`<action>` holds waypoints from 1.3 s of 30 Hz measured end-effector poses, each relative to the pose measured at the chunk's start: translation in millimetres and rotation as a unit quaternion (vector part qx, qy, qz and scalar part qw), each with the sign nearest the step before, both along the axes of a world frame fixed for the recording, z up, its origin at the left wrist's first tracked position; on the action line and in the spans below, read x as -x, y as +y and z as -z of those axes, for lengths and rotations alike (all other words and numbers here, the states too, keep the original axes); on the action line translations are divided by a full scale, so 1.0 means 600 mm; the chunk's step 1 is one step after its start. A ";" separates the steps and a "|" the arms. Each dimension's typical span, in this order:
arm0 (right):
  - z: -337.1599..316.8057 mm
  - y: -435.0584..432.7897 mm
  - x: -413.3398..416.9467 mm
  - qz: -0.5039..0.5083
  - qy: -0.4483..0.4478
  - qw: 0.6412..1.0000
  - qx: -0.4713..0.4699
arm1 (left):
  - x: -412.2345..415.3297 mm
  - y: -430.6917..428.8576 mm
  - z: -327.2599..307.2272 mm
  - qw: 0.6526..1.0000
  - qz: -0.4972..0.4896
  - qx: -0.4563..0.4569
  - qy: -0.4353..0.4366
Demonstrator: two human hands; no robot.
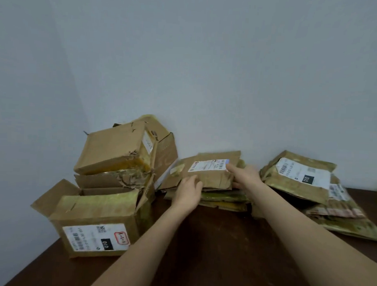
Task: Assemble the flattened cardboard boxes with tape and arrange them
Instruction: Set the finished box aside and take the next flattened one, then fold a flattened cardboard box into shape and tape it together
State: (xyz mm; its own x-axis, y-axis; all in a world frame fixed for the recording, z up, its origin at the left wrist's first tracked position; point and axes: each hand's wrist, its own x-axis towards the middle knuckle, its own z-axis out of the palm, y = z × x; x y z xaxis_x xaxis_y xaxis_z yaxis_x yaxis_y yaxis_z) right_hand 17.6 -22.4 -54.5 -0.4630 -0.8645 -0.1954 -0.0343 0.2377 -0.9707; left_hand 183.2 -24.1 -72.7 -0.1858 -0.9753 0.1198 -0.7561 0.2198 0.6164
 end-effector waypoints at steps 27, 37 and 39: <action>0.013 0.407 -0.026 -0.137 0.112 0.957 0.228 | -0.102 0.276 -0.093 0.940 0.142 -0.017 0.310; 0.031 0.426 -0.030 -0.130 0.284 0.918 0.246 | -0.162 0.303 -0.021 0.936 0.145 0.043 0.319; 0.009 0.415 -0.024 -0.174 0.299 0.909 0.231 | -0.156 0.298 -0.031 0.941 0.163 0.067 0.289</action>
State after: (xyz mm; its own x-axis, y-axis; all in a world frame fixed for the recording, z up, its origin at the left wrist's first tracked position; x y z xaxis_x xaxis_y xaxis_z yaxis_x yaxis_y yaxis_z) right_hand 31.8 226.4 -59.7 -0.0498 -0.9048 0.4229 -0.5833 -0.3174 -0.7477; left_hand 276.5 154.4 -53.9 -0.3376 -0.8470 0.4107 -0.1819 0.4868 0.8544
